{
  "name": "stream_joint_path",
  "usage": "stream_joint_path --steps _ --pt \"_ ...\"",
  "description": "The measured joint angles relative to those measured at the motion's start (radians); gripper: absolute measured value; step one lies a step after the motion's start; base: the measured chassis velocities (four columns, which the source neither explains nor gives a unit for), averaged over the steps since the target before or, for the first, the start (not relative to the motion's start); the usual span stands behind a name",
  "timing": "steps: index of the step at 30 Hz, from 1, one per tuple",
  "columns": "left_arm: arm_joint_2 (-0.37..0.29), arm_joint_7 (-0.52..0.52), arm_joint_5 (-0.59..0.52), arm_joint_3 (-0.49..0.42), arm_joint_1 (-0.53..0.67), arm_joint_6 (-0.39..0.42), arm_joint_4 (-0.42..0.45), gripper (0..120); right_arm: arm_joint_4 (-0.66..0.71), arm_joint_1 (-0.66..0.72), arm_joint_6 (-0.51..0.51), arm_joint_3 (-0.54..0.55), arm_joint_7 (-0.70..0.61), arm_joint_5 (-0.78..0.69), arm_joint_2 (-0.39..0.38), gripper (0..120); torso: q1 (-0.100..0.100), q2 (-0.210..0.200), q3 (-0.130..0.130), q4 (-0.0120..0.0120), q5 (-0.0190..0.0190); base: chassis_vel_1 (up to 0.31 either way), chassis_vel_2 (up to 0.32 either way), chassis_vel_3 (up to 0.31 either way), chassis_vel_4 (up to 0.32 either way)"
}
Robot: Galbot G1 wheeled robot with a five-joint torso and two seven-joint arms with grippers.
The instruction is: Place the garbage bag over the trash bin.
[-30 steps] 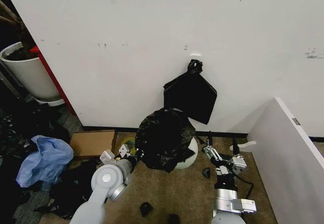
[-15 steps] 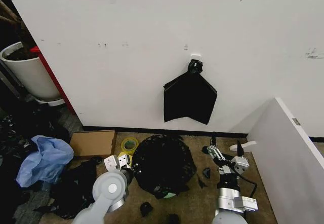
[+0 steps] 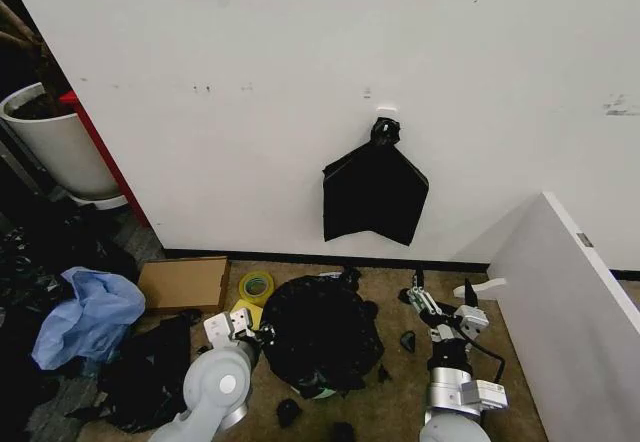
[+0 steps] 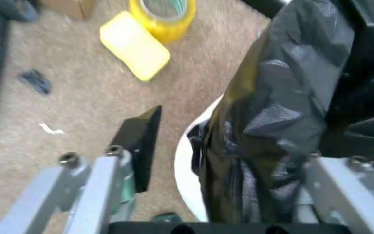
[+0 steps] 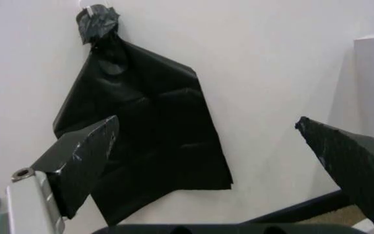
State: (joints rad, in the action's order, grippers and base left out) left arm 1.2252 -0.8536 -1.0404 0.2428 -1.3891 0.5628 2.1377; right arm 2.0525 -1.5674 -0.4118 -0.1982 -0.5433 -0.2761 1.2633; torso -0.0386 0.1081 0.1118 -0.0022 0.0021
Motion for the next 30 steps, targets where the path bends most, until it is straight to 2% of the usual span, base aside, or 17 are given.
stream_joint_path --steps 2,3,5,8,11,13,14,15,17,20,23,25,26,27,28,29,30 --pt "-0.004 -0.004 0.02 0.003 -0.017 -0.003 0.027 56 -0.001 0.0 0.002 -0.001 0.0 0.0 0.001 100 0.0 0.0 0.0 0.0 0.0 0.0 0.0 0.0 0.0" --pt "-0.012 -0.006 0.071 0.008 -0.051 -0.014 0.072 64 -0.001 0.001 0.005 -0.003 0.0 0.0 0.002 100 0.0 0.0 0.0 0.0002 0.0011 0.0 0.0 0.0 0.0" --pt "-0.02 -0.004 0.143 0.014 -0.088 -0.046 0.116 70 -0.001 0.002 0.011 -0.006 0.003 -0.002 0.003 100 0.0 0.0 0.0 0.0005 0.0008 0.0 0.0 0.0 0.0" --pt "-0.038 0.041 0.269 0.024 -0.141 -0.15 0.194 85 0.001 0.012 0.02 -0.017 0.021 -0.005 0.007 100 0.0 0.0 0.0 0.0005 0.0008 0.0 0.0 0.0 0.0" --pt "-0.044 0.052 0.298 0.025 -0.148 -0.172 0.208 91 -0.003 0.014 0.02 -0.022 0.037 0.003 0.008 100 0.0 0.0 0.0 0.0004 0.0006 0.0 0.0 0.0 0.0" --pt "-0.048 0.065 0.335 0.023 -0.145 -0.203 0.189 98 -0.003 0.01 0.022 -0.023 0.047 0.014 0.012 100 0.0 0.0 0.0 0.0003 0.0006 0.0 0.0 0.0 0.0" --pt "-0.048 0.074 0.345 0.023 -0.144 -0.217 0.18 98 -0.002 0.008 0.022 -0.023 0.049 0.015 0.014 100 0.0 0.0 0.0 0.0003 0.0004 0.0 0.0 0.0 0.0" --pt "-0.048 0.11 0.346 0.024 -0.14 -0.247 0.168 100 0.002 -0.001 0.025 -0.026 0.05 0.016 0.022 100 0.0 0.0 0.0 0.0004 0.0003 0.0 0.0 0.0 0.0" --pt "-0.047 0.115 0.306 0.022 -0.128 -0.238 0.168 100 0.005 -0.005 0.026 -0.03 0.05 0.019 0.025 100 0.0 0.0 0.0 0.0005 0.0006 0.0 0.0 0.0 0.0" --pt "-0.035 0.09 0.176 0.017 -0.084 -0.192 0.147 100 0.009 -0.017 0.029 -0.039 0.05 0.03 0.03 100 0.0 0.0 0.0 0.0 0.0006 0.0 0.0 0.0 0.0" --pt "-0.019 0.097 0.137 0.017 -0.065 -0.193 0.114 100 0.018 -0.033 0.014 -0.056 0.053 0.037 0.033 100 0.0 0.0 0.0 0.0002 0.0005 0.0 0.0 0.0 0.0" --pt "-0.018 0.112 0.15 0.017 -0.066 -0.207 0.111 100 0.022 -0.037 0.004 -0.063 0.061 0.036 0.033 100 0.0 0.0 0.0 0.0002 0.0005 0.0 0.0 0.0 0.0" --pt "-0.017 0.134 0.172 0.017 -0.069 -0.228 0.109 100 0.024 -0.04 -0.004 -0.069 0.069 0.036 0.033 100 0.0 0.0 0.0 0.0002 0.0005 0.0 0.0 0.0 0.0" --pt "-0.018 0.211 0.253 0.016 -0.08 -0.298 0.096 100 0.029 -0.048 -0.02 -0.083 0.096 0.035 0.033 100 0.0 0.0 0.0 0.0003 0.0006 0.0 0.0 0.0 0.0" --pt "-0.02 0.318 0.361 0.017 -0.092 -0.412 0.074 100 0.031 -0.056 -0.04 -0.1 0.132 0.037 0.033 100 0.0 0.0 0.0 0.0003 0.0006 0.0 0.0 0.0 0.0" --pt "-0.02 0.337 0.377 0.018 -0.094 -0.434 0.07 100 0.031 -0.058 -0.044 -0.104 0.14 0.038 0.033 100 0.0 0.0 0.0 0.0003 0.0006 0.0 0.0 0.0 0.0" --pt "-0.021 0.454 0.478 0.023 -0.101 -0.586 0.041 100 0.028 -0.066 -0.075 -0.139 0.221 0.047 0.032 100 0.0 0.0 0.0 0.0002 0.0006 0.0 0.0 0.0 0.0"
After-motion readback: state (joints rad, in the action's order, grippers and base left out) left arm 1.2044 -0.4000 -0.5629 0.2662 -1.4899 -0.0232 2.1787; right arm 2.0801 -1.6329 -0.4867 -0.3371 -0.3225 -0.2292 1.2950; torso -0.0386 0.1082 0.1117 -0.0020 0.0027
